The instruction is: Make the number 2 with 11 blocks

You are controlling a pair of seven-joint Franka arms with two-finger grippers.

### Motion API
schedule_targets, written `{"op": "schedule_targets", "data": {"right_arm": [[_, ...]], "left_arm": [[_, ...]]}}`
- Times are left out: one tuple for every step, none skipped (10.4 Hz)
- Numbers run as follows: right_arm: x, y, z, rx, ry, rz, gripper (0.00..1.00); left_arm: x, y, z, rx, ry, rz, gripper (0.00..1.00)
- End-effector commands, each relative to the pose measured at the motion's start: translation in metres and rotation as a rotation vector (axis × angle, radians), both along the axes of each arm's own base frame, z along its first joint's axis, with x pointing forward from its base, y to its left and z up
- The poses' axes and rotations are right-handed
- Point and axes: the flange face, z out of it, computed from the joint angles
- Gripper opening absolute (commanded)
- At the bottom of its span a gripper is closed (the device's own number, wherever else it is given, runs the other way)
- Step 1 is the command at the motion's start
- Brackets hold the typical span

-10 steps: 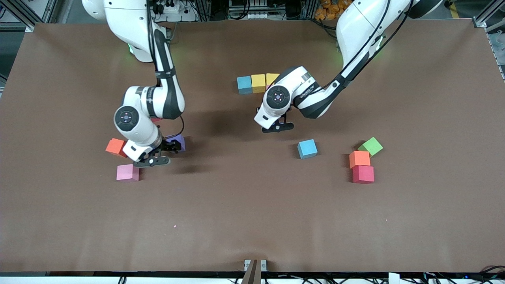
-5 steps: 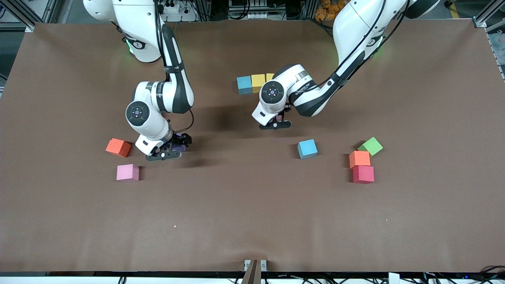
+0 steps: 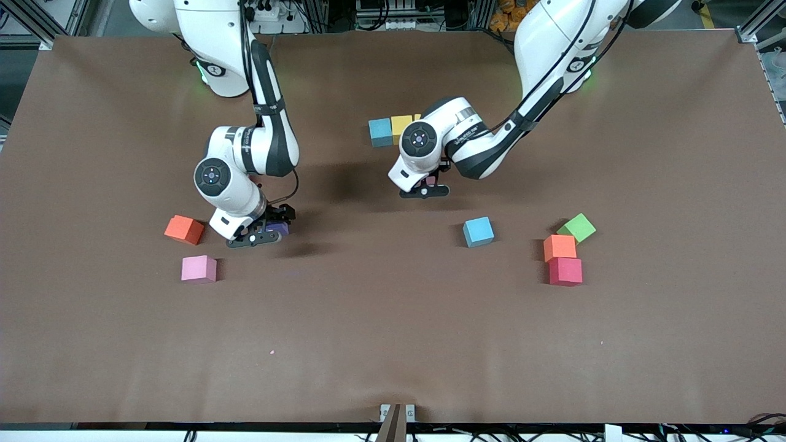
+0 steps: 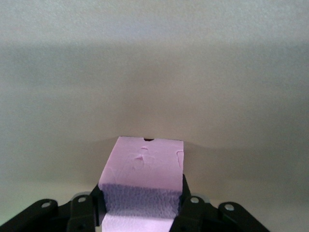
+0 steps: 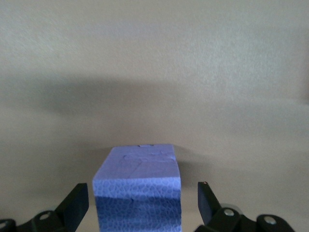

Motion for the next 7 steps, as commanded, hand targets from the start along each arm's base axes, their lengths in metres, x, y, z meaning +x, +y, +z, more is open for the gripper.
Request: {"op": "schedule_targets", "data": {"right_arm": [[-0.012, 0.001, 0.003, 0.036, 0.007, 0.007, 0.89], [-0.013, 0.005, 0.003, 0.036, 0.008, 0.009, 0.45], [-0.013, 0.006, 0.005, 0.038, 0.005, 0.012, 0.31], [-0.010, 0.008, 0.008, 0.042, 0.000, 0.020, 0.29], [-0.008, 0.010, 0.013, 0.051, -0.009, 0.040, 0.29], [-0.005, 0.013, 0.020, 0.068, -0.021, 0.072, 0.29], [-0.003, 0.017, 0.028, 0.083, -0.034, 0.105, 0.29]], "left_arm": [[-0.007, -0.001, -0.006, 0.022, -0.007, -0.007, 0.51], [-0.007, 0.000, -0.007, 0.024, -0.007, -0.009, 0.51], [-0.005, 0.000, -0.005, 0.024, -0.012, -0.013, 0.51], [-0.004, 0.004, -0.006, 0.036, -0.007, -0.012, 0.51], [-0.003, 0.006, -0.006, 0.044, -0.007, -0.017, 0.51], [-0.003, 0.007, -0.007, 0.048, -0.008, -0.018, 0.51], [-0.002, 0.007, -0.007, 0.047, -0.008, -0.018, 0.51]]}}
